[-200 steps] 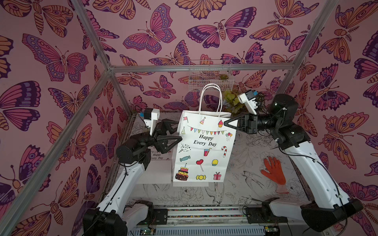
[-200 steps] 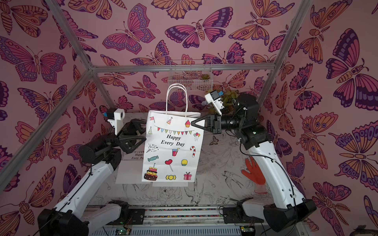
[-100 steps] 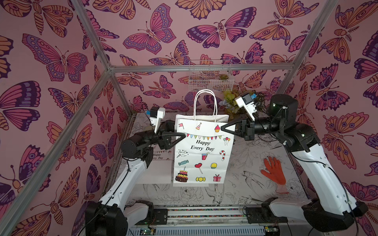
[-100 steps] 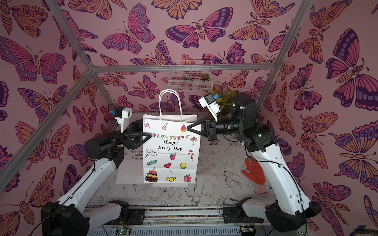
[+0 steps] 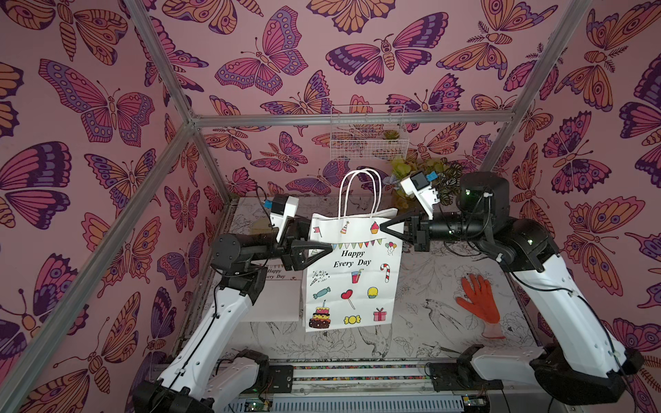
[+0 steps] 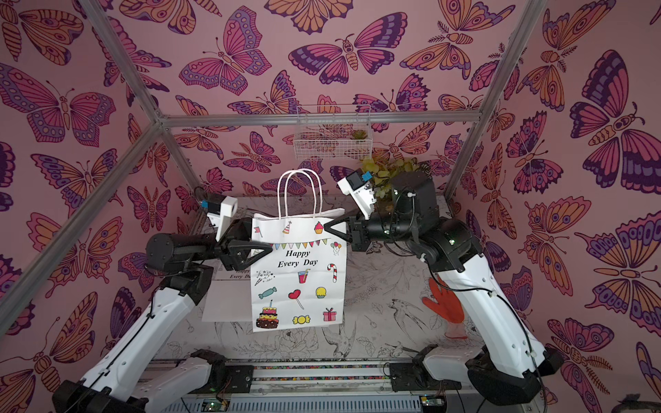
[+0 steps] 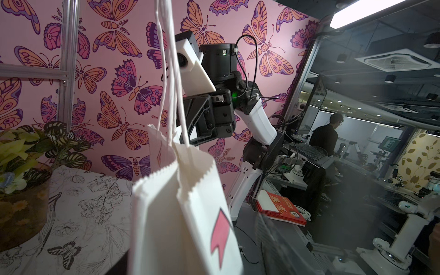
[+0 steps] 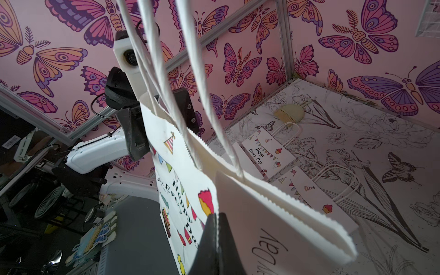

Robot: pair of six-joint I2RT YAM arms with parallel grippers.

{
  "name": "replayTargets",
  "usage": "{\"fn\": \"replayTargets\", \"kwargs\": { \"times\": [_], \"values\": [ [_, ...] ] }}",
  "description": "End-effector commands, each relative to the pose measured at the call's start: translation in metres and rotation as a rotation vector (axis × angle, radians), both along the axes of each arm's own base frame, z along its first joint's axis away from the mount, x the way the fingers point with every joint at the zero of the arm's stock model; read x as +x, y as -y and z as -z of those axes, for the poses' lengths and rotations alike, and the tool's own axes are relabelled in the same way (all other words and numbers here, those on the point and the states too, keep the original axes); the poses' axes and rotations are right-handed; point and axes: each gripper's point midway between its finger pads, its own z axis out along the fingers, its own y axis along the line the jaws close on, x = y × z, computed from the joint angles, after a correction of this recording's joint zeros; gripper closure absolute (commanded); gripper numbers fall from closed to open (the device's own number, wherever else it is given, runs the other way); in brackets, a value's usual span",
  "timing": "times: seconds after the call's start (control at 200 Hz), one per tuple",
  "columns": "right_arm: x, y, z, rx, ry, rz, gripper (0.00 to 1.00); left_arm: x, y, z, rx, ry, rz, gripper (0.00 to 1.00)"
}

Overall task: Put away the paper bag
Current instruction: Press the paper bag.

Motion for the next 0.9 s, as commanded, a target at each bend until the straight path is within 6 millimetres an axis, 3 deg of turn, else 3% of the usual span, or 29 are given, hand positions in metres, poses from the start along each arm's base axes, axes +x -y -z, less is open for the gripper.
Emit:
{"fn": "replayTargets", "kwargs": {
  "times": [0.0, 0.34, 0.616, 0.896],
  "values": [
    [0.006, 0.005, -0.009, -0.021, 0.068, 0.070, 1.00, -0.002, 0.003, 0.002, 0.020, 0.023, 0.020, 0.42],
    [0.001, 0.017, -0.012, -0.020, 0.110, 0.118, 1.00, -0.001, 0.000, -0.002, 0.010, 0.046, -0.052, 0.44],
    [-0.002, 0.011, -0.007, -0.005, 0.077, 0.089, 1.00, 0.000, -0.001, -0.007, -0.004, 0.047, -0.070, 0.48],
    [-0.004, 0.013, -0.002, -0.017, 0.068, 0.087, 1.00, 0.007, -0.007, -0.013, -0.030, 0.074, -0.188, 0.42]
  ]
}}
